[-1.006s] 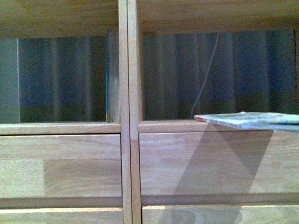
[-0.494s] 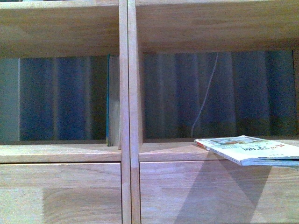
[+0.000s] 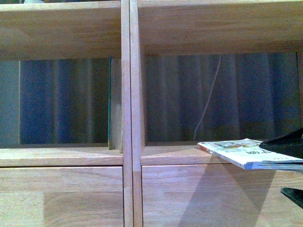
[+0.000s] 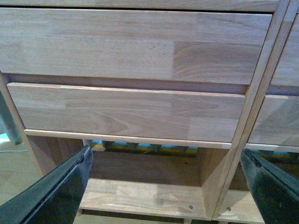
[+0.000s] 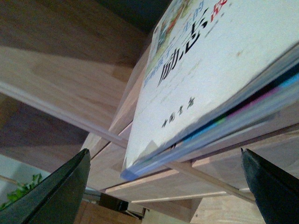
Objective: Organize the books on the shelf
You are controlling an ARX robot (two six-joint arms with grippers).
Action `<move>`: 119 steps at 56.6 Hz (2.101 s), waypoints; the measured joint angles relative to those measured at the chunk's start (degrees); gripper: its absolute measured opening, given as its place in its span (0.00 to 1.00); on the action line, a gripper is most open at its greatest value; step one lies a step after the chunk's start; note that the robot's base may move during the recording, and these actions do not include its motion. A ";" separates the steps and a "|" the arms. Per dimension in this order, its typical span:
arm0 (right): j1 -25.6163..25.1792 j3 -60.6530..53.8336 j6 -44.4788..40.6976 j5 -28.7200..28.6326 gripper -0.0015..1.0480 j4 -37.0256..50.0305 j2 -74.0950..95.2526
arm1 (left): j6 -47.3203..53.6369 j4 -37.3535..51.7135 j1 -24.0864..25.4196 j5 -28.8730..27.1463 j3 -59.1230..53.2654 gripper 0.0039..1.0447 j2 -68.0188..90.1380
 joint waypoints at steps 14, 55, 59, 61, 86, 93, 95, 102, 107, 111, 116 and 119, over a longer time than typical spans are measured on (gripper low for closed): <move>1.18 9.68 6.54 5.60 0.93 -2.99 5.44 | 0.00 0.00 0.00 0.00 0.00 0.93 0.00; -0.37 15.12 9.33 7.52 0.16 -6.67 8.63 | 1.62 -2.91 8.00 18.67 3.08 0.93 7.72; -1.11 14.12 9.99 6.05 0.16 -5.92 7.72 | 0.94 0.57 12.92 25.75 5.38 0.93 12.70; -1.64 13.60 10.27 5.49 0.16 -5.75 7.02 | 0.22 3.69 15.76 29.29 7.39 0.93 15.69; -1.29 10.69 14.36 -1.11 0.16 -1.46 -2.12 | -23.74 21.77 12.87 38.23 34.29 0.93 53.53; 0.98 8.00 14.73 -1.97 0.16 0.37 -4.98 | -30.05 22.53 8.09 37.55 40.37 0.93 60.57; 1.66 7.37 14.99 -2.08 0.16 0.76 -5.46 | -32.41 22.82 6.01 37.51 42.34 0.93 62.73; 4.46 5.14 16.28 -2.27 0.16 2.56 -6.73 | -38.23 23.58 -1.40 36.48 47.08 0.93 67.52; 6.05 3.89 17.29 -2.36 0.16 4.15 -7.78 | -41.48 25.07 -6.03 35.15 49.22 0.93 70.16; 7.21 3.23 17.88 -2.43 0.16 4.98 -9.07 | -44.50 26.82 -8.92 34.82 50.16 0.93 72.15; 8.55 2.47 18.78 -2.64 0.16 6.23 -11.06 | -48.33 30.10 -11.96 34.60 50.51 0.93 74.53; 9.14 2.03 19.30 -2.95 0.16 7.06 -12.28 | -50.21 31.69 -13.18 34.49 50.56 0.93 75.56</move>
